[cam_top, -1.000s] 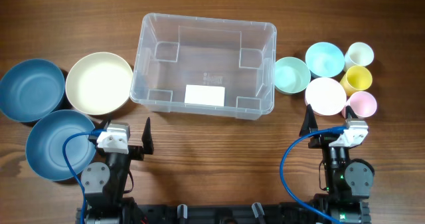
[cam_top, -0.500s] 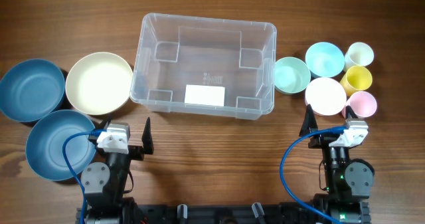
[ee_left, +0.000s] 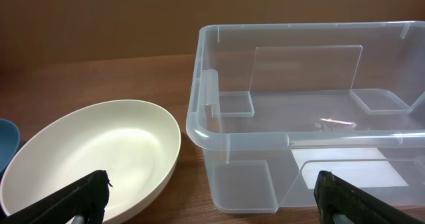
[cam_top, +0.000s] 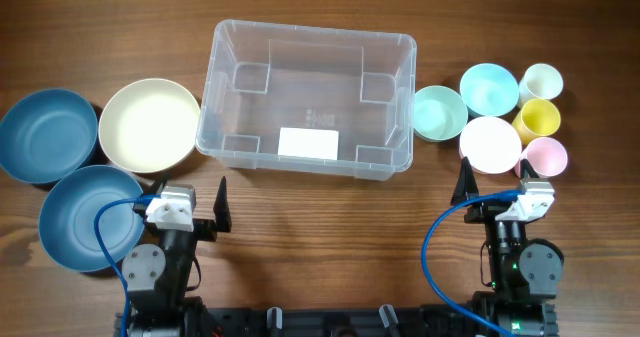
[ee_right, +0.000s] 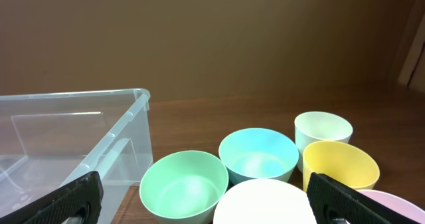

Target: Pack container

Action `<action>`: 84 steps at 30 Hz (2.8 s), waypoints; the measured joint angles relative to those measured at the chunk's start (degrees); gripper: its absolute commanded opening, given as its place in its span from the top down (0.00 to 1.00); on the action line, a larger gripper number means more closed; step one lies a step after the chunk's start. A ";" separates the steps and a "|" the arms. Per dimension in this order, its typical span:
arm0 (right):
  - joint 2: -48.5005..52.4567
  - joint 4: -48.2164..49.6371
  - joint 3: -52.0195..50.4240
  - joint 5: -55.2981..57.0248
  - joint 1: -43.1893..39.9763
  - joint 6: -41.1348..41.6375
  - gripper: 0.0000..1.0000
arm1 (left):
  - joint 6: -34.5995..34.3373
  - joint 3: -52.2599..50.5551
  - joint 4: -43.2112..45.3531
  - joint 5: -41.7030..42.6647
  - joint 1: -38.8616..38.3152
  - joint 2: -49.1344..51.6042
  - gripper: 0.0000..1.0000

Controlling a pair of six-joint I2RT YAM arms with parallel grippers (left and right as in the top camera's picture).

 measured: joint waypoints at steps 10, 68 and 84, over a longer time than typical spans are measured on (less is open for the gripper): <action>0.00 0.00 -0.02 -0.02 0.00 0.00 0.00 | 0.00 0.02 0.00 0.00 0.00 0.00 0.00; 0.00 0.00 -0.04 0.00 0.00 0.00 0.00 | -52.83 39.58 -48.65 -27.34 0.00 30.71 0.00; 0.00 0.00 -0.04 0.00 0.00 0.02 0.00 | -90.44 32.13 -54.29 -38.42 0.00 30.73 0.09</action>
